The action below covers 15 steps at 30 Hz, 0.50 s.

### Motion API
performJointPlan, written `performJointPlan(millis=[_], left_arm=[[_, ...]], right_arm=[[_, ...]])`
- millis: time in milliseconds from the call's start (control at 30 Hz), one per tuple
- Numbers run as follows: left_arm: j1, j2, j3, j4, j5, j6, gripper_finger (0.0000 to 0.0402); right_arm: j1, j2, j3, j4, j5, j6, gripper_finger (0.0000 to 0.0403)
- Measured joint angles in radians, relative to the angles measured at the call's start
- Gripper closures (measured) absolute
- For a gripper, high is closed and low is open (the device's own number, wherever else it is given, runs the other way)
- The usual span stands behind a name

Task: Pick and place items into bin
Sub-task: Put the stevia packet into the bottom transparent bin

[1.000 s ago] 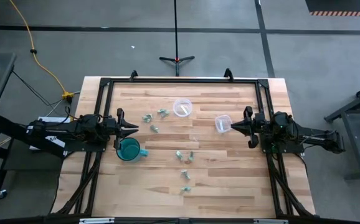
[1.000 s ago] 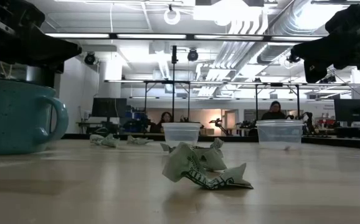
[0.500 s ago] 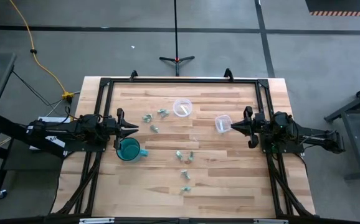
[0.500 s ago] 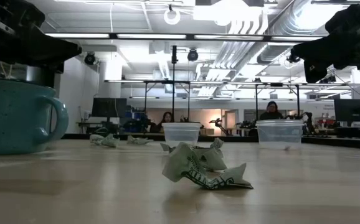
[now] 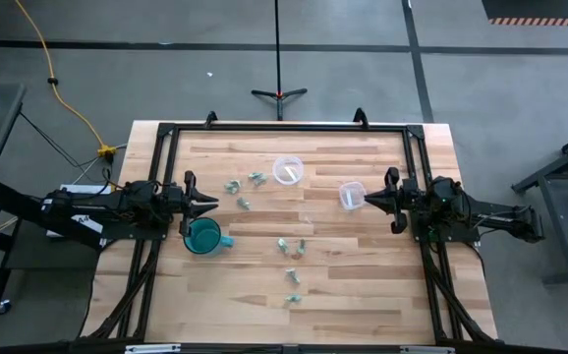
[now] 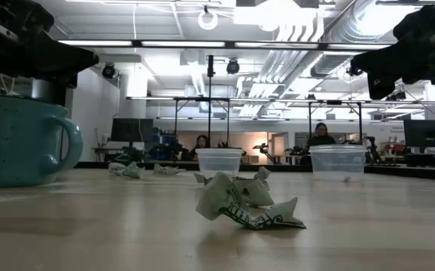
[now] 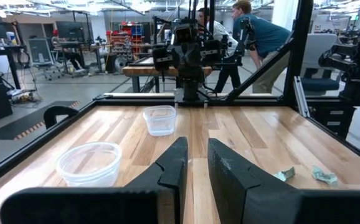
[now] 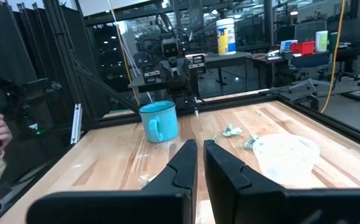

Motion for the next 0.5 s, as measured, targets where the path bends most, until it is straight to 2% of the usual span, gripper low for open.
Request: performJointPlan(millis=[167,300,400,500], left_arm=[[0.000,0.000,0.000,-0.004,0.000,-0.007,0.0302],[0.000,0.000,0.000,-0.003,0.000,-0.007,0.0302],[0.000,0.000,0.000,-0.007,0.000,-0.002,0.0302],[0.000,0.000,0.000,-0.007,0.000,-0.002,0.0302]], right_arm=[[0.000,0.000,0.000,0.000,0.001,-0.023,0.0379],[0.000,0.000,0.000,0.001,0.002,0.093,0.0378],[0.000,0.000,0.000,0.001,0.040,0.156,0.0381],[0.000,0.000,0.000,-0.011,0.107,0.101,0.0381]])
